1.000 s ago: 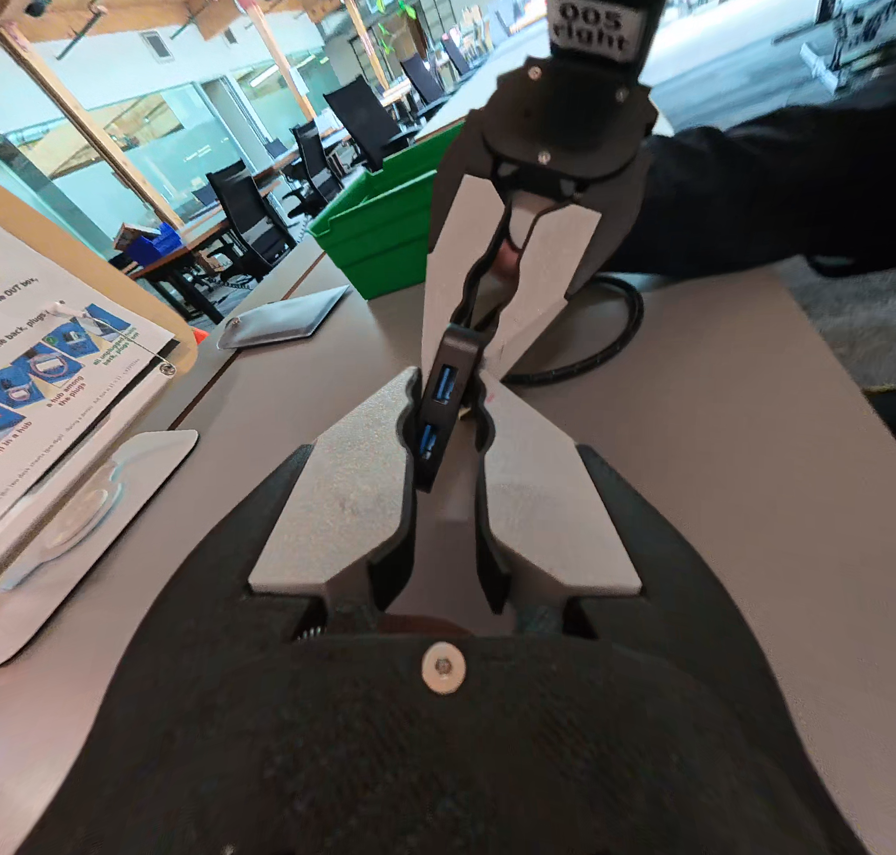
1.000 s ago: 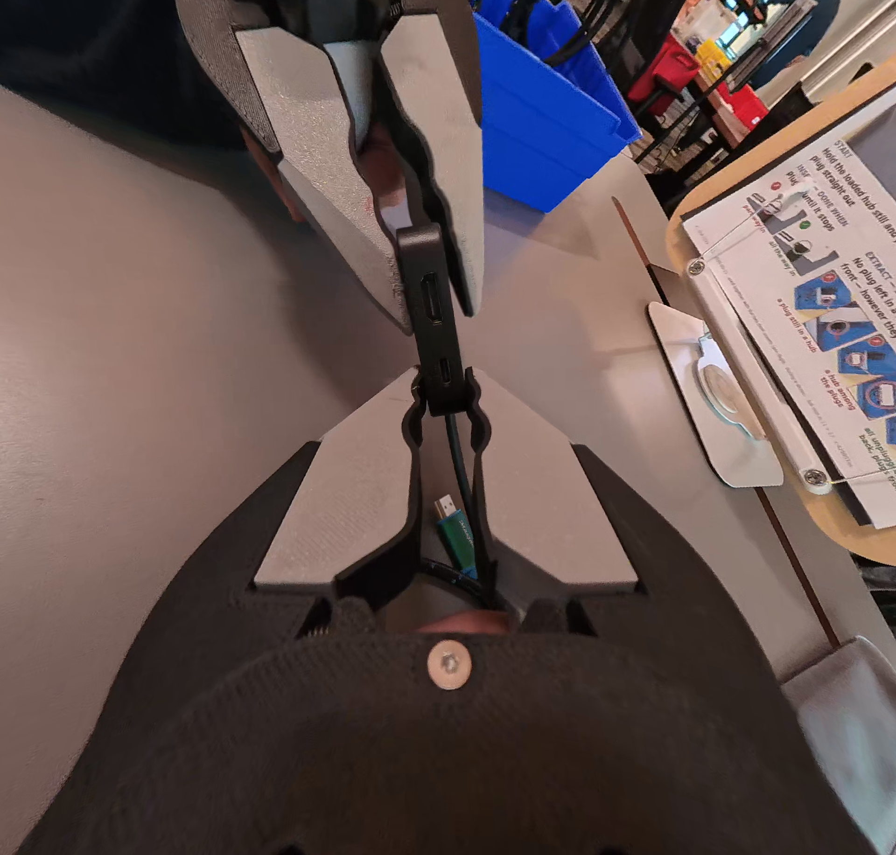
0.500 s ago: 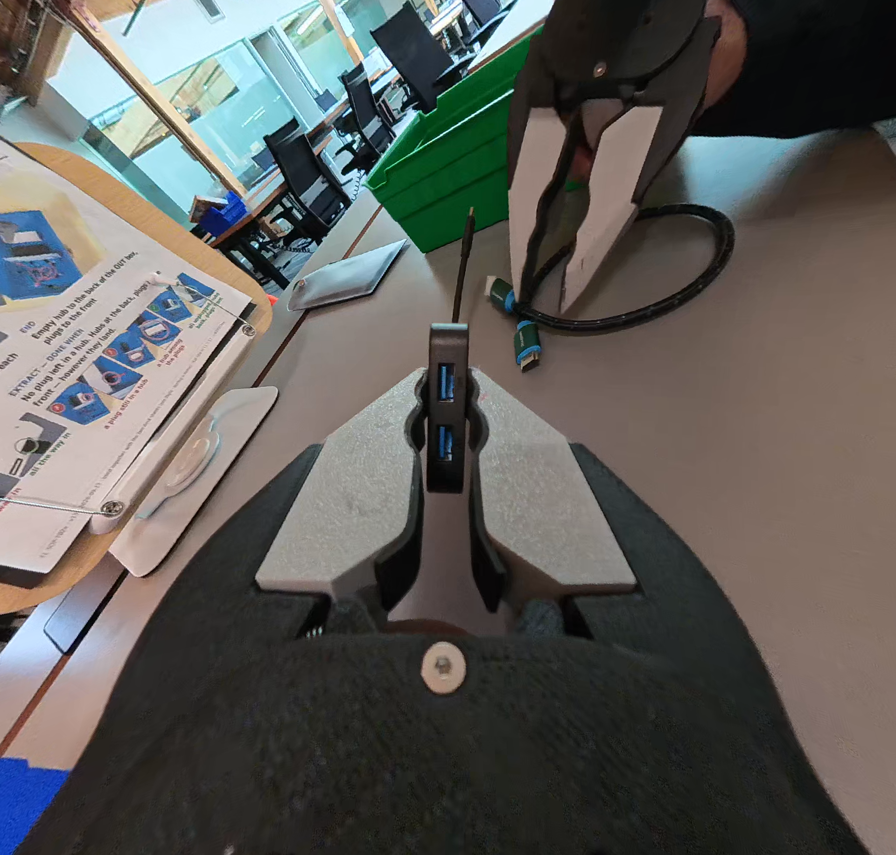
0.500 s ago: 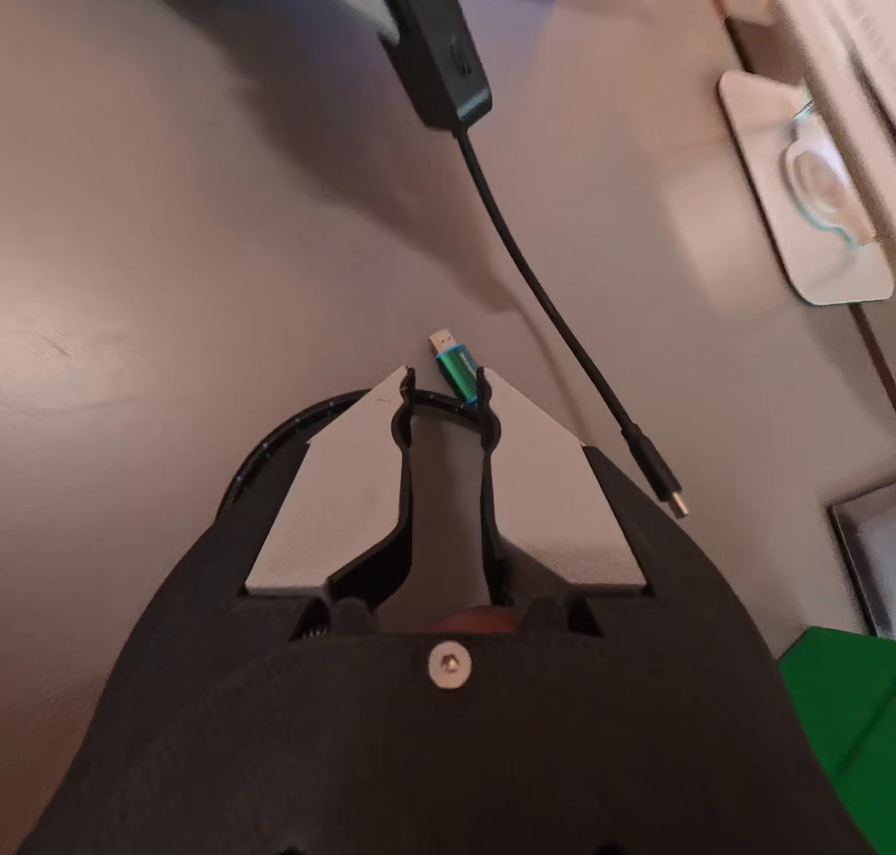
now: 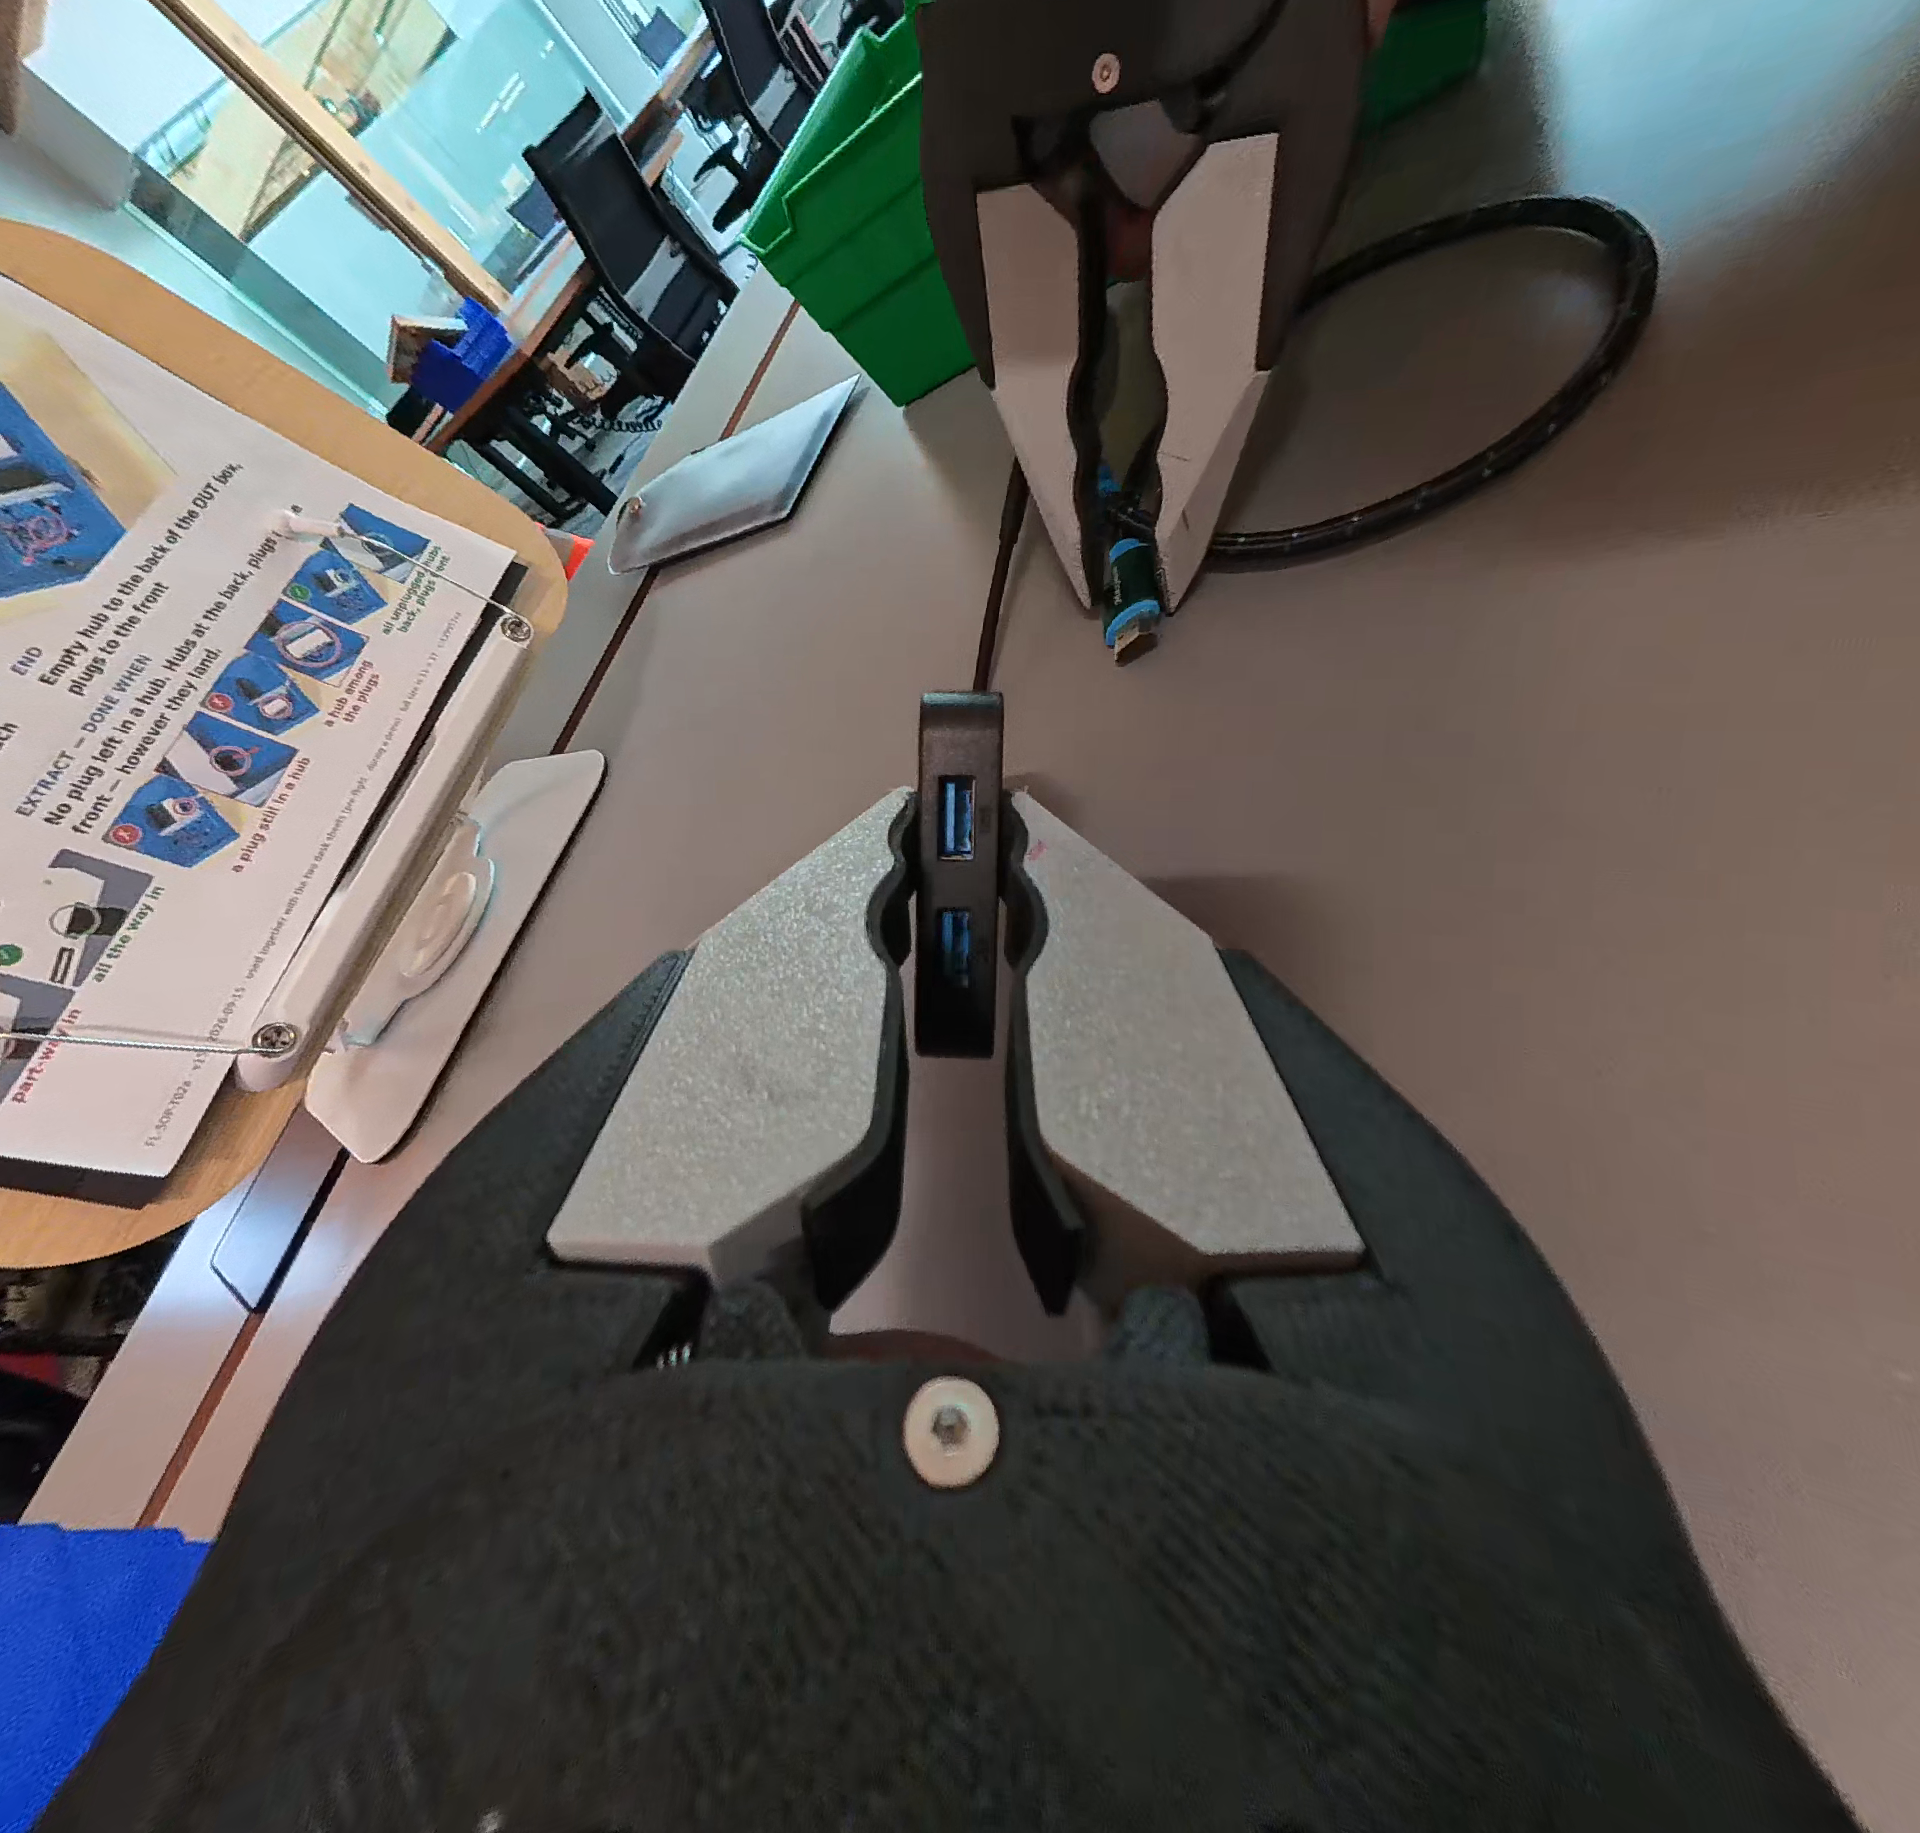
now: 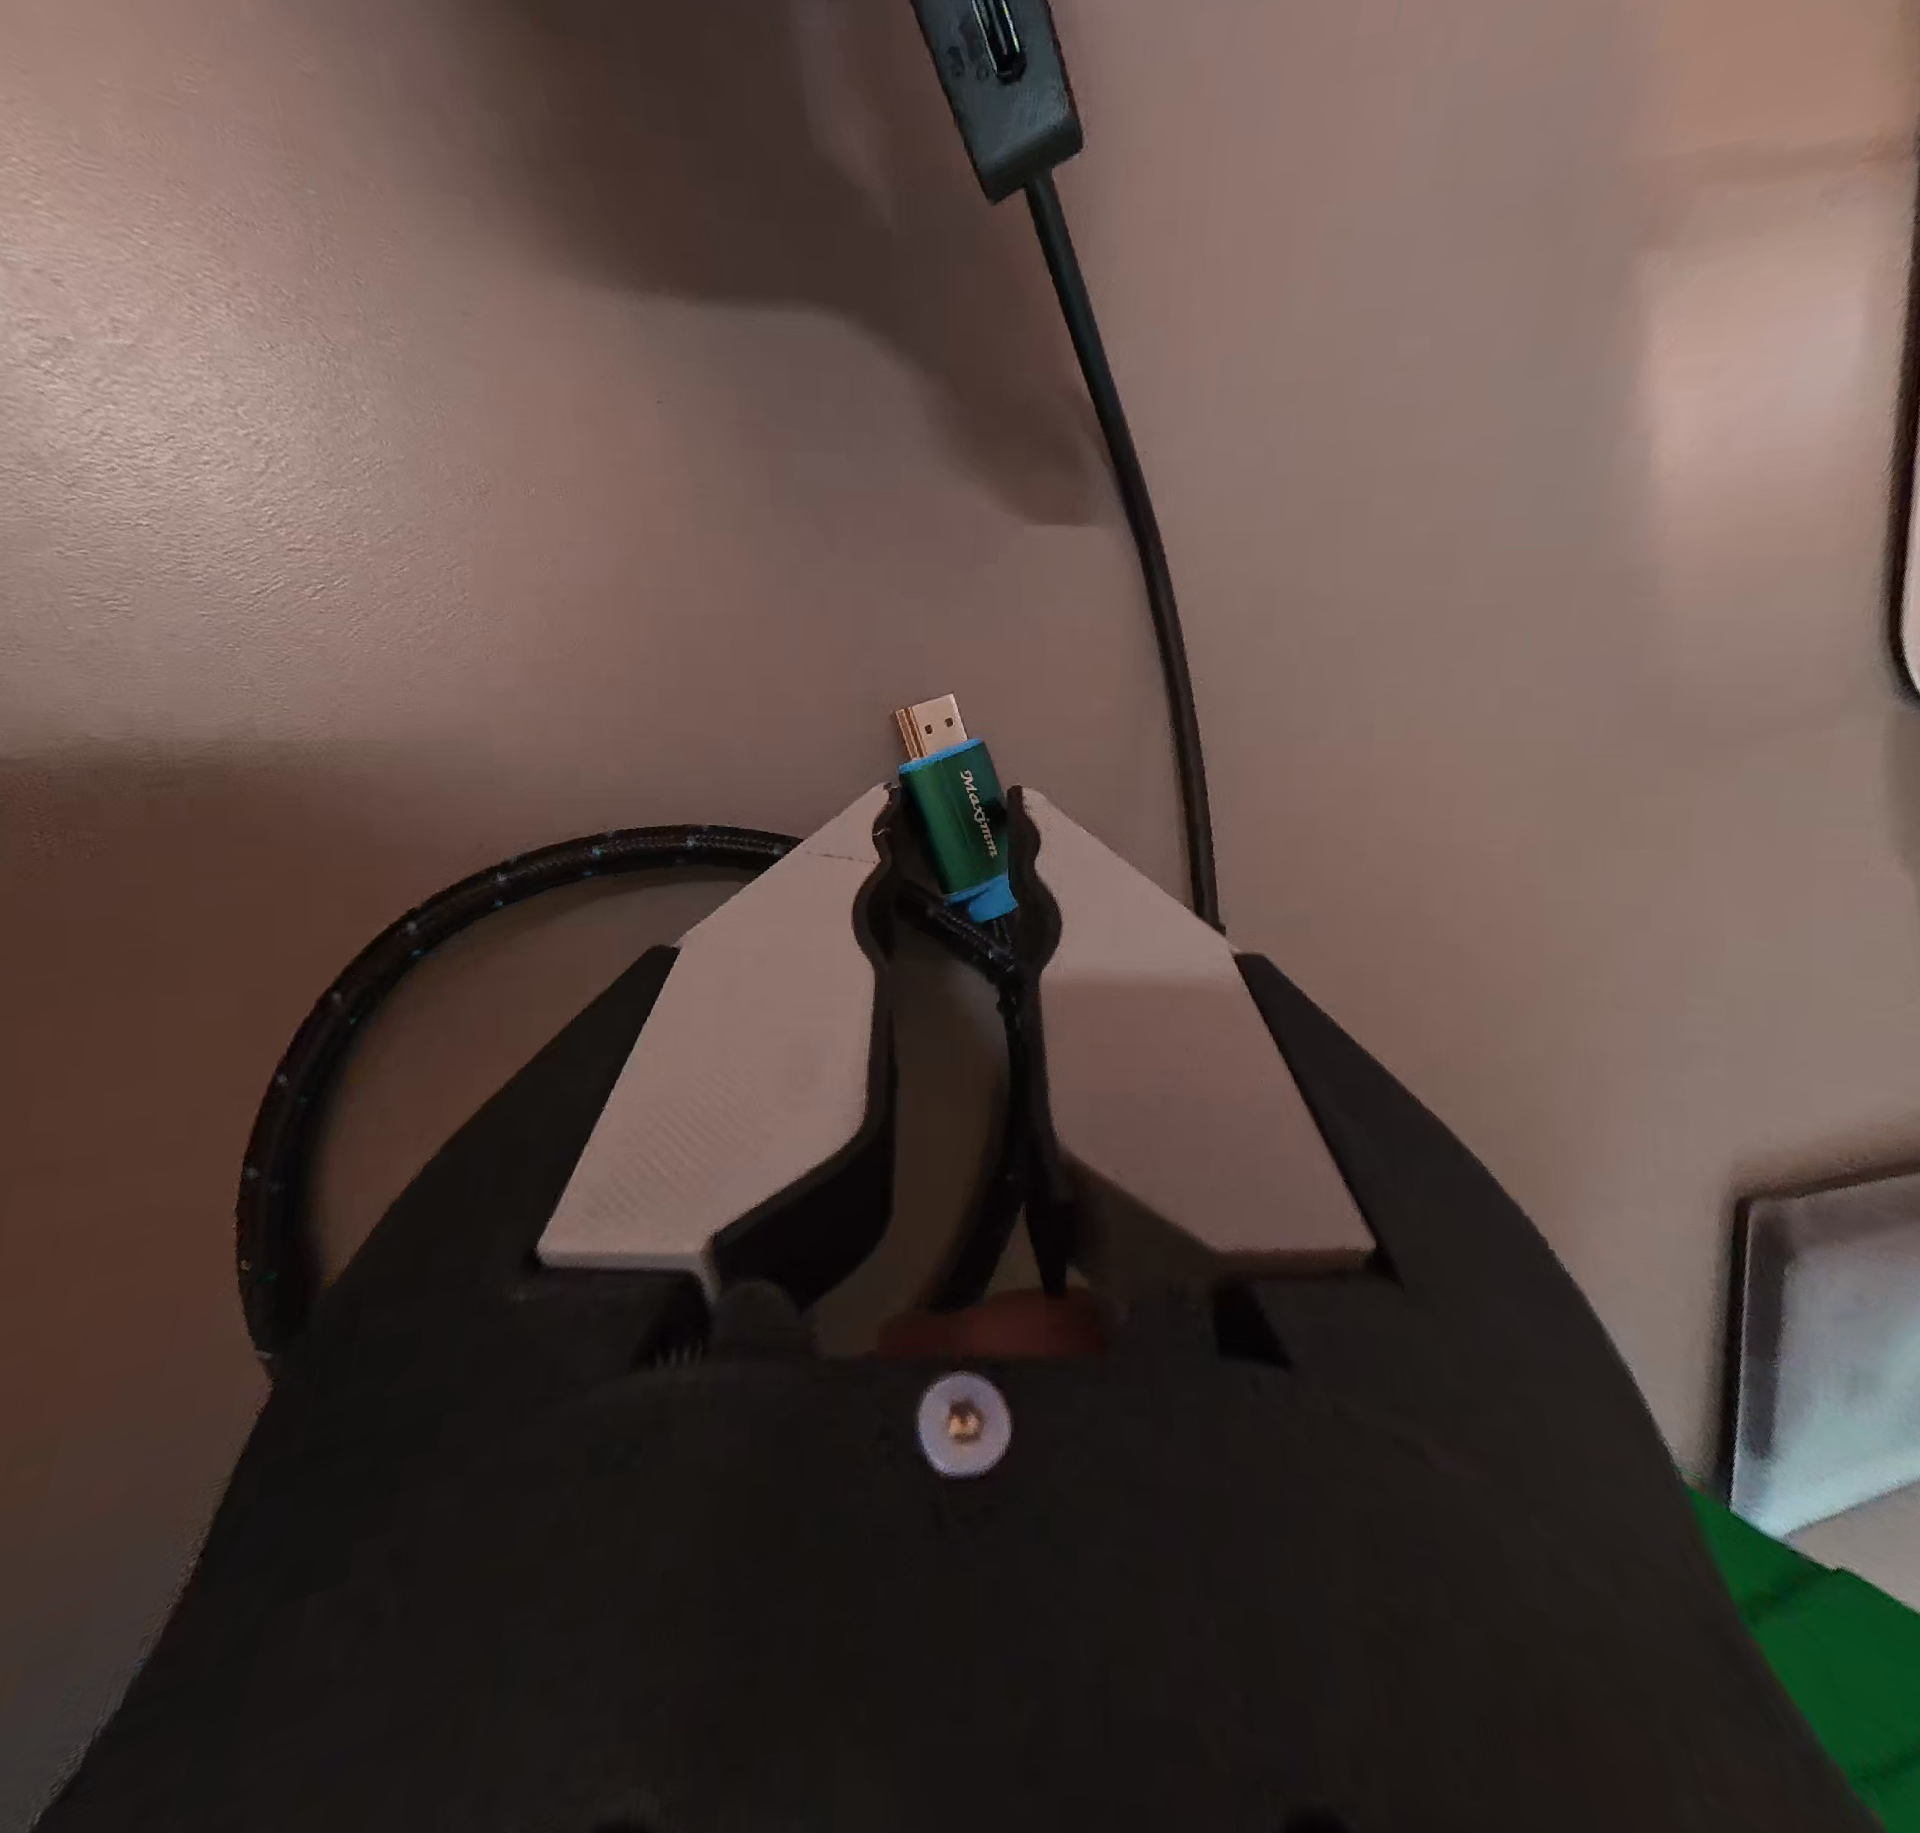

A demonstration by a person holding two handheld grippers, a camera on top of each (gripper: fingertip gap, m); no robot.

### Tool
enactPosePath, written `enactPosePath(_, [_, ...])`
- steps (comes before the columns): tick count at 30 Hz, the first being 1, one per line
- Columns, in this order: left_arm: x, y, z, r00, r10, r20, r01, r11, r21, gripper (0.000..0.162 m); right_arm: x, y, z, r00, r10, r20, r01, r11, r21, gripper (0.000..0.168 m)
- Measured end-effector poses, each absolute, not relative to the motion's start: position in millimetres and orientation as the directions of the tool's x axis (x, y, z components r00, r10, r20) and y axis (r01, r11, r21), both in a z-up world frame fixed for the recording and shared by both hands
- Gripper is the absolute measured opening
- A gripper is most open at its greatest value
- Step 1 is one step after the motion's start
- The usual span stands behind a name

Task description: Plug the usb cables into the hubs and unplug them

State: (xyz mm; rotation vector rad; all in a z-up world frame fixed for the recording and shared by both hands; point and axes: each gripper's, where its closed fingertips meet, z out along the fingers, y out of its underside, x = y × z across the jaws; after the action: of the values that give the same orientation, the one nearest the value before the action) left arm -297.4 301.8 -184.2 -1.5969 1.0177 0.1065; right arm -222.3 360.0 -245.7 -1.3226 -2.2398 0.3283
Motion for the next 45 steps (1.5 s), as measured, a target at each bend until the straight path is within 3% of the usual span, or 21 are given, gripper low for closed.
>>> enactPosePath(8, [-299, 304, -192, 0.564, -0.519, -0.642, -0.721, 0.069, -0.69, 0.011, -234, 362, -241, -0.351, 0.842, 0.41, 0.676, 0.531, -0.511, 0.013])
enactPosePath(16, [-293, 309, -197, 0.504, -0.479, -0.719, -0.78, 0.105, -0.617, 0.011, -246, 334, -204, -0.276, 0.893, 0.357, 0.617, 0.449, -0.647, 0.011])
enactPosePath(26, [-290, 311, -199, 0.491, -0.466, -0.736, -0.792, 0.114, -0.6, 0.011, -257, 318, -197, -0.299, 0.878, 0.375, 0.656, 0.474, -0.587, 0.01])
enactPosePath(36, [-293, 314, -198, 0.467, -0.423, -0.776, -0.819, 0.124, -0.56, 0.011, -257, 311, -191, -0.263, 0.96, 0.101, 0.613, 0.247, -0.75, 0.01])
enactPosePath(40, [-299, 317, -198, 0.414, -0.373, -0.83, -0.865, 0.121, -0.486, 0.011, -251, 304, -178, -0.271, 0.957, -0.102, 0.556, 0.07, -0.828, 0.01])
enactPosePath(45, [-302, 318, -207, 0.316, -0.346, -0.883, -0.922, 0.108, -0.372, 0.011, -245, 305, -163, -0.278, 0.909, -0.309, 0.517, -0.13, -0.846, 0.009])
